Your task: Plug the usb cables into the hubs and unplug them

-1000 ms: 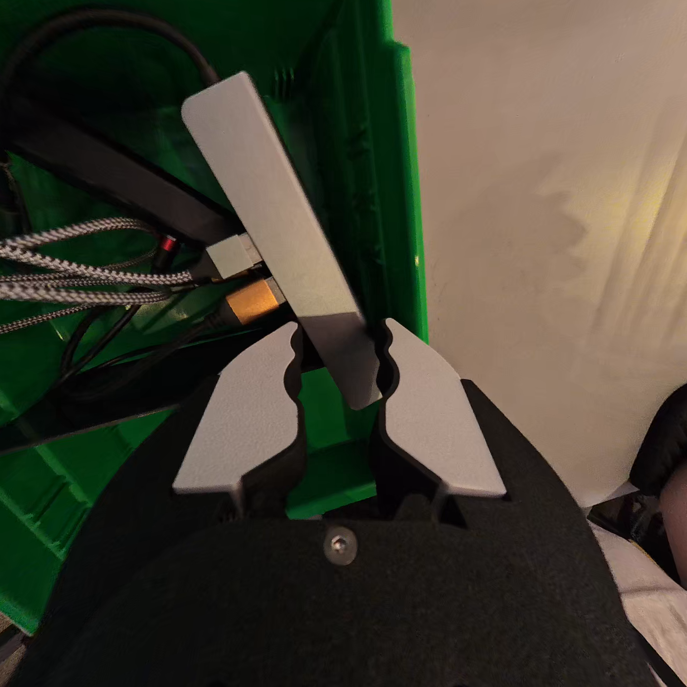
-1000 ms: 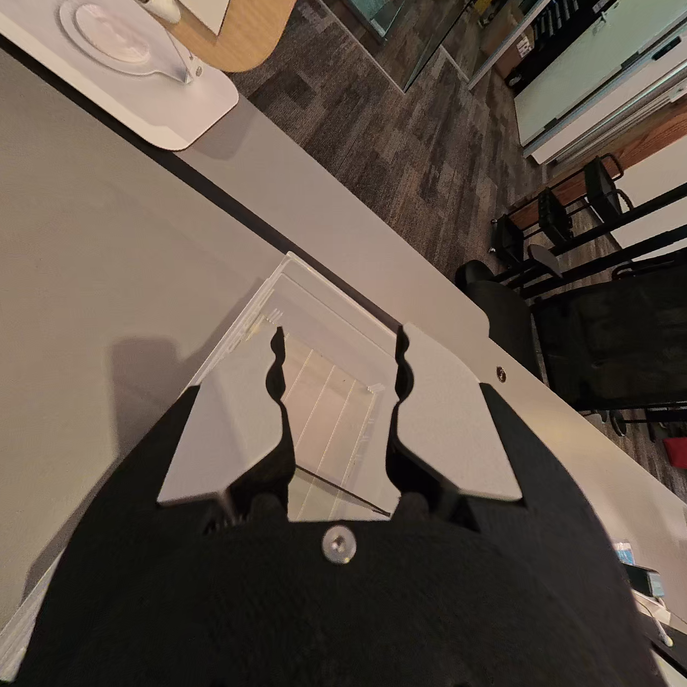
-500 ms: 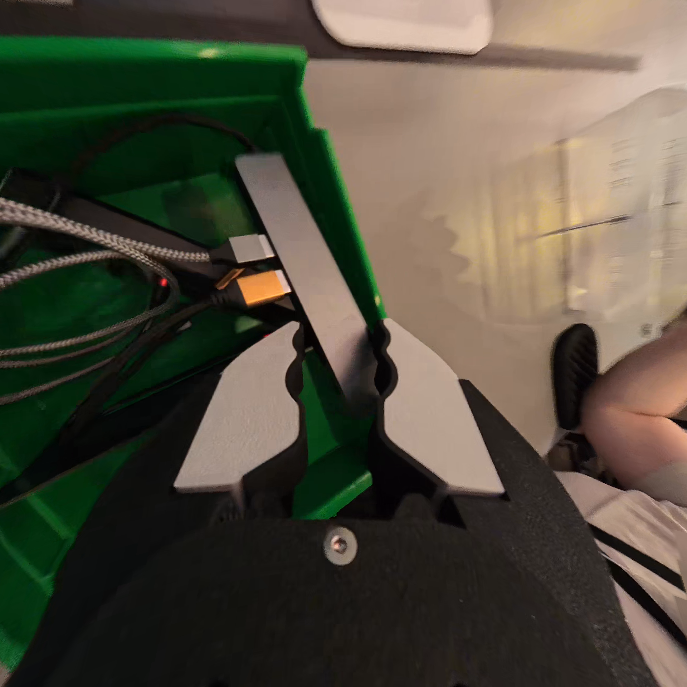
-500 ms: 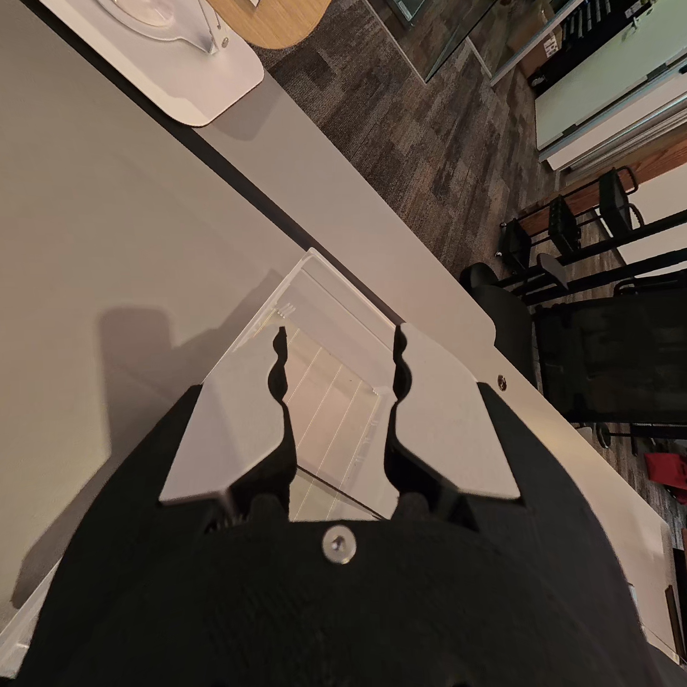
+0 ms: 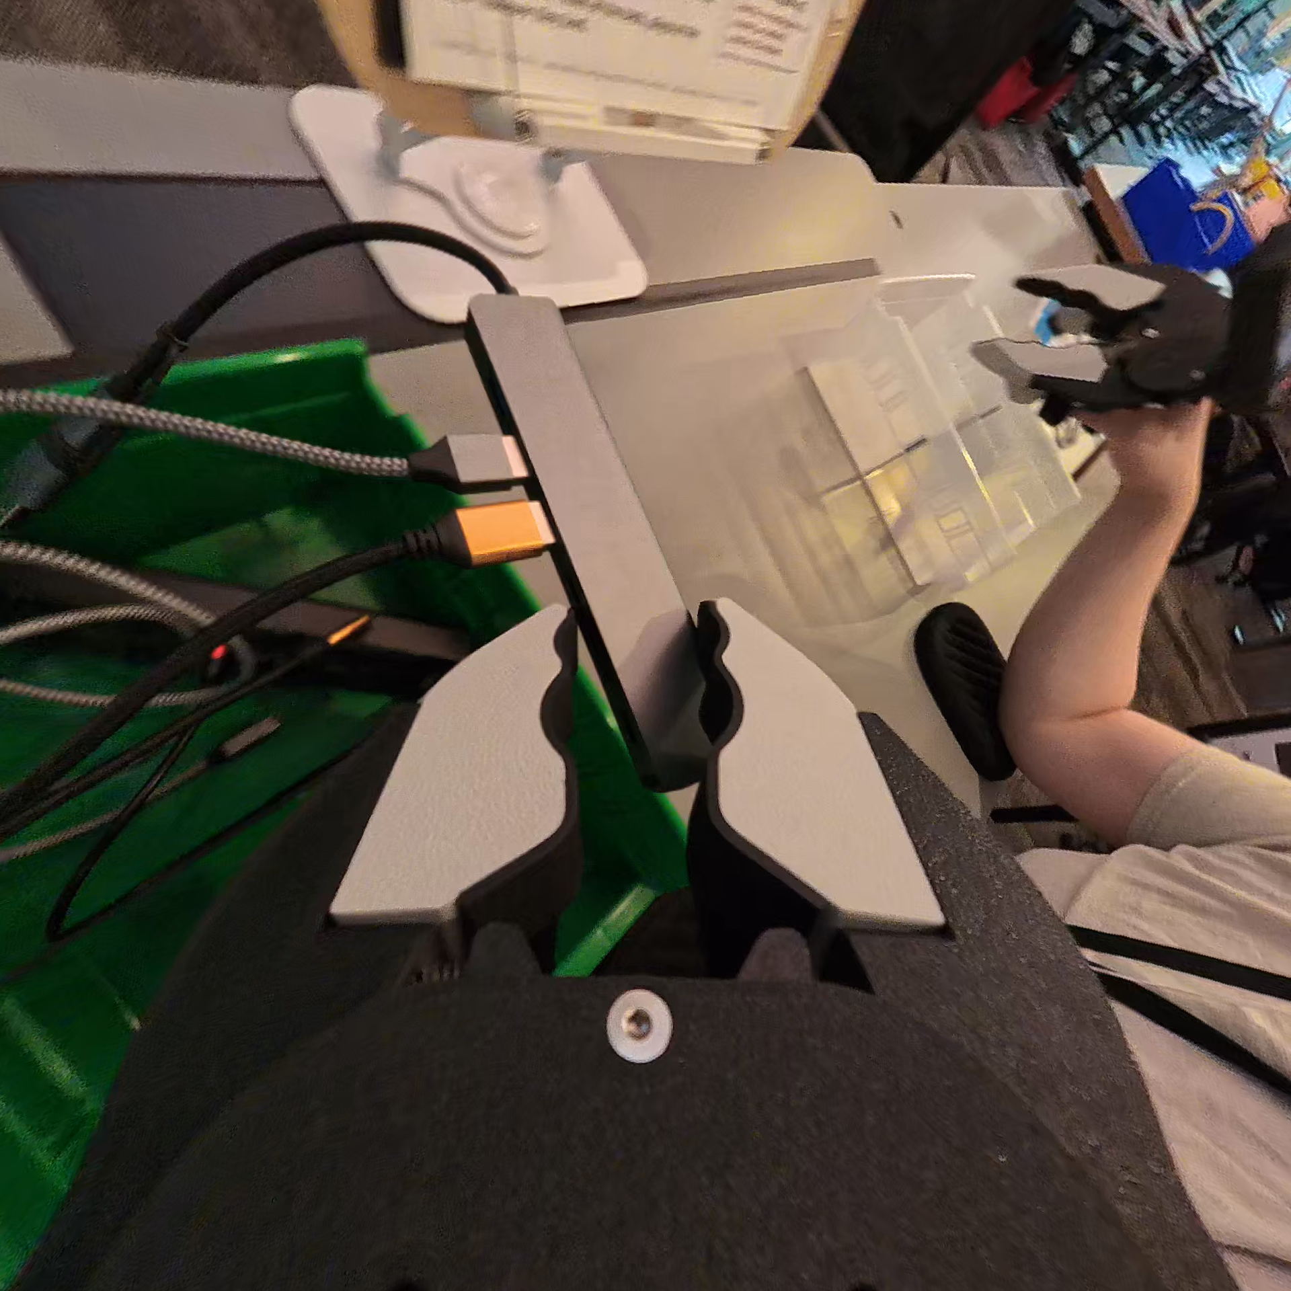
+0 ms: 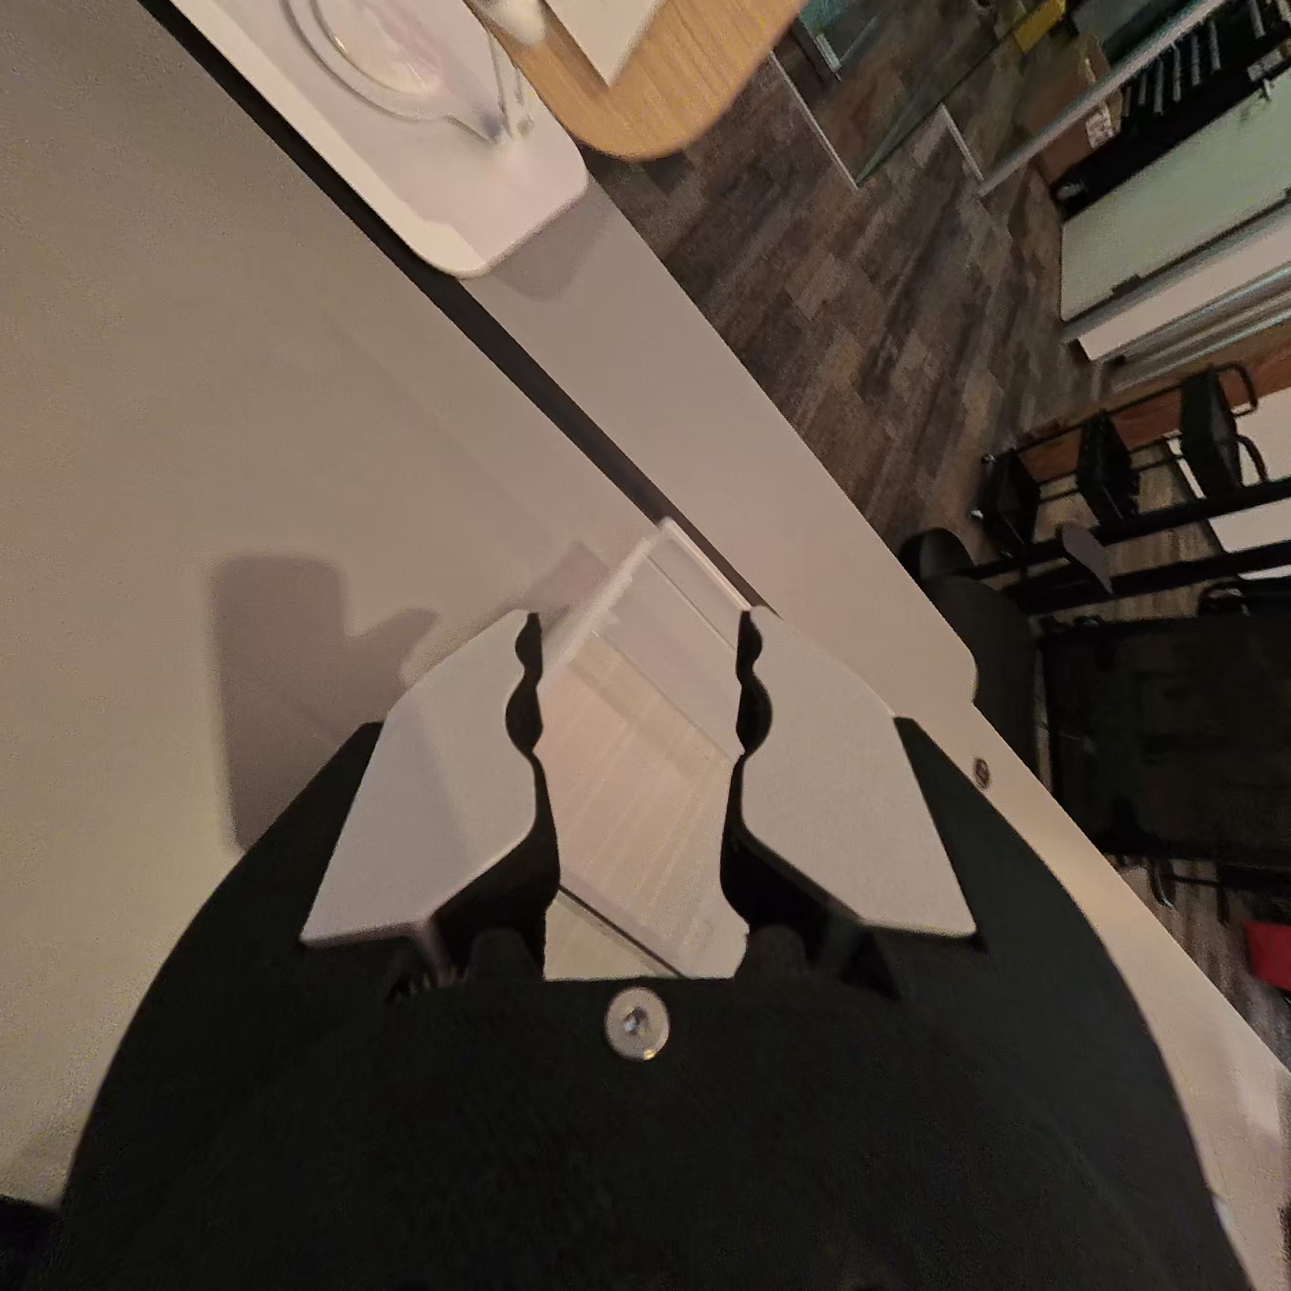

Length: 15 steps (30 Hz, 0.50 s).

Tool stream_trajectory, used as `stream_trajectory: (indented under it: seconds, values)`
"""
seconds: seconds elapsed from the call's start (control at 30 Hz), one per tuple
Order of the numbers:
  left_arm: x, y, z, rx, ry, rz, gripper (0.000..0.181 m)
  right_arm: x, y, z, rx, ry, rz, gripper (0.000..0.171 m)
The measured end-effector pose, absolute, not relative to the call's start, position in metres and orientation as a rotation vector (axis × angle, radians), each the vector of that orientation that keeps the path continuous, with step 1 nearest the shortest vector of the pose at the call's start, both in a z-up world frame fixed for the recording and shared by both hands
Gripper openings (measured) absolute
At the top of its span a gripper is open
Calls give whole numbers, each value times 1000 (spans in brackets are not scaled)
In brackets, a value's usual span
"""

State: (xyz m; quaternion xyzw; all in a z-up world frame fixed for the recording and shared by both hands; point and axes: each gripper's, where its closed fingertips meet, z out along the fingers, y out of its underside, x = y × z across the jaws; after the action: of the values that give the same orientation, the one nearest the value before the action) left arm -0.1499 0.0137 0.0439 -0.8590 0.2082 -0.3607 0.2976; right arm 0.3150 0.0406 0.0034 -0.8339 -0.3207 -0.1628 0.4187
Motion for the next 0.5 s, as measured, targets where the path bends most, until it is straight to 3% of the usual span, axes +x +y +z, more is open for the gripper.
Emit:
stream_trajectory:
  seconds: [0.1, 0.23, 0.33, 0.5]
  values:
    - [-117, -3, 65, -2199, 706, -977, 33, 260, 43, 15, -2031, -776, -120, 51]
    - [-63, -27, 86, -2091, 920, -955, 33, 122, -2, 66, -1755, -758, 900, 48]
    - [-22, -45, 86, -2070, 1061, -927, 33, 65, -36, 87, -1578, -676, 1493, 48]
    - [29, -56, 63, -2081, 1248, -750, 33, 38, -31, 62, -1640, -480, 1833, 55]
